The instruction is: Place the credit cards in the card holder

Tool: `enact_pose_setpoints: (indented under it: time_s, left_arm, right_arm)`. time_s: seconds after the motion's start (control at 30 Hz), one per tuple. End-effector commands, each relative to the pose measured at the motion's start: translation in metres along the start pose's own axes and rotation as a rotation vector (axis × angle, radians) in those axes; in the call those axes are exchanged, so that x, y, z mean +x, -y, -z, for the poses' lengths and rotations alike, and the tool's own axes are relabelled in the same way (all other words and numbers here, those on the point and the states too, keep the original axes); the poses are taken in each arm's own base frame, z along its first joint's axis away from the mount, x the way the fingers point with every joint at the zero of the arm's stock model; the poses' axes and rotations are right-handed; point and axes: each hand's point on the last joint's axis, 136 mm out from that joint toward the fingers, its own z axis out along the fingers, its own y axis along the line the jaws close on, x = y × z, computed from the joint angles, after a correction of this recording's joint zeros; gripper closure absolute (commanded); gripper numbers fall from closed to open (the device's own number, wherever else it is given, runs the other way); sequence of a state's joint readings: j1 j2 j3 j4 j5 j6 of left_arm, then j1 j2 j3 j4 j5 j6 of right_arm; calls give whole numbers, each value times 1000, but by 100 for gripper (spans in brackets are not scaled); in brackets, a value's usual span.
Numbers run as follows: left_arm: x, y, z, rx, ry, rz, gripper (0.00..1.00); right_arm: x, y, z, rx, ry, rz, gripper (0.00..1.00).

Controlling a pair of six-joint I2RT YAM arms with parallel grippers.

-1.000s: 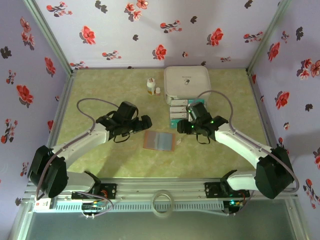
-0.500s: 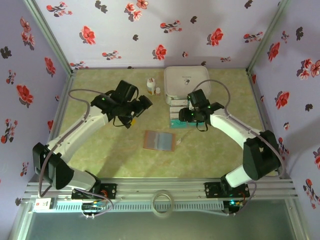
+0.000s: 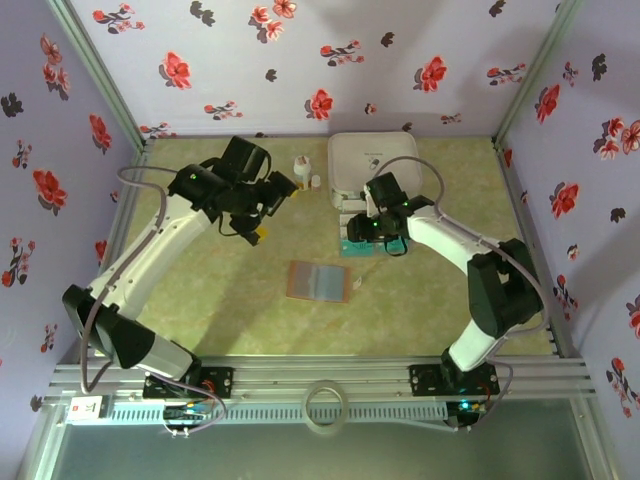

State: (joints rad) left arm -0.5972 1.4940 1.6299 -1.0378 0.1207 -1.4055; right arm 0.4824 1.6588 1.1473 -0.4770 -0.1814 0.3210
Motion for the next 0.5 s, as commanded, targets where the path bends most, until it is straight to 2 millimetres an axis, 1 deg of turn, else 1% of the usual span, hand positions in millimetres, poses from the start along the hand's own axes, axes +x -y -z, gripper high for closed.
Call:
enact_pose_setpoints:
  time_s: [0.0, 0.17, 0.23, 0.37, 0.47]
  left_arm:
    - [-3, -1, 3, -13, -1, 28, 0]
    - [3, -12, 3, -8, -3, 37, 0]
    - [4, -9, 5, 25, 12, 33, 0]
    - [-3, 2, 13, 57, 48, 17, 0]
    - [-7, 6, 12, 53, 51, 12, 0]
  right_arm:
    - [1, -4, -5, -20, -17, 25, 46]
    - [2, -3, -13, -22, -28, 31, 46]
    - [1, -4, -16, -23, -33, 35, 47]
    - [-2, -4, -22, -22, -41, 45, 47]
    - [-3, -5, -24, -22, -48, 50, 48]
